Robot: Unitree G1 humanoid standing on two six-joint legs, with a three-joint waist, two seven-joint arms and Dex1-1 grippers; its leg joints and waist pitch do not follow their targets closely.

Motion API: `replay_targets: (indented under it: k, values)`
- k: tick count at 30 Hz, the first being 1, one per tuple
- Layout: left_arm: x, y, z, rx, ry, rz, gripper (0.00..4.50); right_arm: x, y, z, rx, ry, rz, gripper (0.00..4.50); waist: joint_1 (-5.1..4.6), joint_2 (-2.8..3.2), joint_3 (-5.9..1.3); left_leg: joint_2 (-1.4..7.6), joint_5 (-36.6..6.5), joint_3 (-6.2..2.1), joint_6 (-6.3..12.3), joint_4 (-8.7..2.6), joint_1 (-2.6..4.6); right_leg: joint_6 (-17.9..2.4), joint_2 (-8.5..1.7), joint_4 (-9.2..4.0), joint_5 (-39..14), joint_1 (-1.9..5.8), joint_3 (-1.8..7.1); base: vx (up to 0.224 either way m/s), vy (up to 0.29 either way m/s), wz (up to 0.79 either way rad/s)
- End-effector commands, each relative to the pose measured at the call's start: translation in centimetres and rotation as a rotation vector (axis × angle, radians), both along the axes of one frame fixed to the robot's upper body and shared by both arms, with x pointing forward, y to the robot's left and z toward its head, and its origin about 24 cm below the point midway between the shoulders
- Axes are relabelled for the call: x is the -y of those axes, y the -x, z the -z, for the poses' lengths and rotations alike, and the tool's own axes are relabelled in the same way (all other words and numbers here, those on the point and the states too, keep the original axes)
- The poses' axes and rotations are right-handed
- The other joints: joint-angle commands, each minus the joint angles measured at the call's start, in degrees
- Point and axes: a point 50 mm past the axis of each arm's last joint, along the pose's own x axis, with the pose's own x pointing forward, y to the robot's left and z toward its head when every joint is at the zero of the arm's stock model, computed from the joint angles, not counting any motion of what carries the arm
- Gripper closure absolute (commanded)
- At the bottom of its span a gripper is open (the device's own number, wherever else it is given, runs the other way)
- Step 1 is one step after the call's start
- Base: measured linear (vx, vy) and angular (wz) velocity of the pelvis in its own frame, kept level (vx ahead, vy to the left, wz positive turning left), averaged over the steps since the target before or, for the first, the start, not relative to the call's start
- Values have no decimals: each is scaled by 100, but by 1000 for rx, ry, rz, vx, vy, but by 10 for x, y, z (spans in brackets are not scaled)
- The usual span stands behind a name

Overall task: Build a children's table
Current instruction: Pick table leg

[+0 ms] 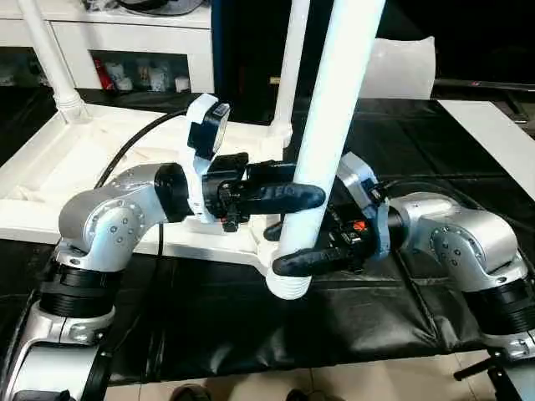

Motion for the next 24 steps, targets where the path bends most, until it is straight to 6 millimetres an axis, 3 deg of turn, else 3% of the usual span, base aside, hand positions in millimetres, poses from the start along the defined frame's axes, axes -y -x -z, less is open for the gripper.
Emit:
replay_targets:
  k: [1,7,15,18,21,22,23,24]
  values:
    - [2,-1,-7,42,-13,4,266,0,0,-3,22,11,-23,191,11,10,-491,22,-746,85,2,-368,-19,-497,-342,-376,-2374,354,277,0,0,0]
    - [4,0,-6,45,-36,32,266,-1,-1,-2,33,26,-36,244,8,31,-490,25,-802,82,-1,-373,-4,-546,-336,-374,-2326,349,277,0,0,0]
    - [7,-10,-3,42,-89,-82,266,-4,1,1,38,26,-26,251,13,35,-489,22,-816,81,-11,-368,-16,-615,-336,-359,-2241,361,277,0,0,0]
    - [5,-7,-5,34,-73,-68,266,-3,0,3,36,27,-6,254,17,68,-489,17,-874,78,-23,-360,-6,-588,-339,-366,-2349,352,274,0,0,0]
    - [4,-1,-5,8,-39,-54,197,-5,3,4,15,-5,34,255,14,66,-484,13,-959,75,-32,-360,-5,-555,-329,-391,-2471,348,259,0,0,0]
    - [4,1,-3,4,-39,-54,195,-6,4,4,13,-33,56,255,28,141,-486,24,-985,59,-55,-363,0,-569,-341,-375,-2444,345,262,0,0,0]
    - [5,1,-2,0,-39,-54,195,-7,3,4,10,-49,68,255,1,108,-481,21,-1055,62,-61,-366,-1,-572,-330,-400,-2483,332,244,0,0,0]
    - [5,1,-1,-16,-23,-83,175,-9,3,4,8,-74,108,256,13,153,-483,18,-1106,58,-83,-365,18,-573,-329,-407,-2511,326,240,0,0,0]
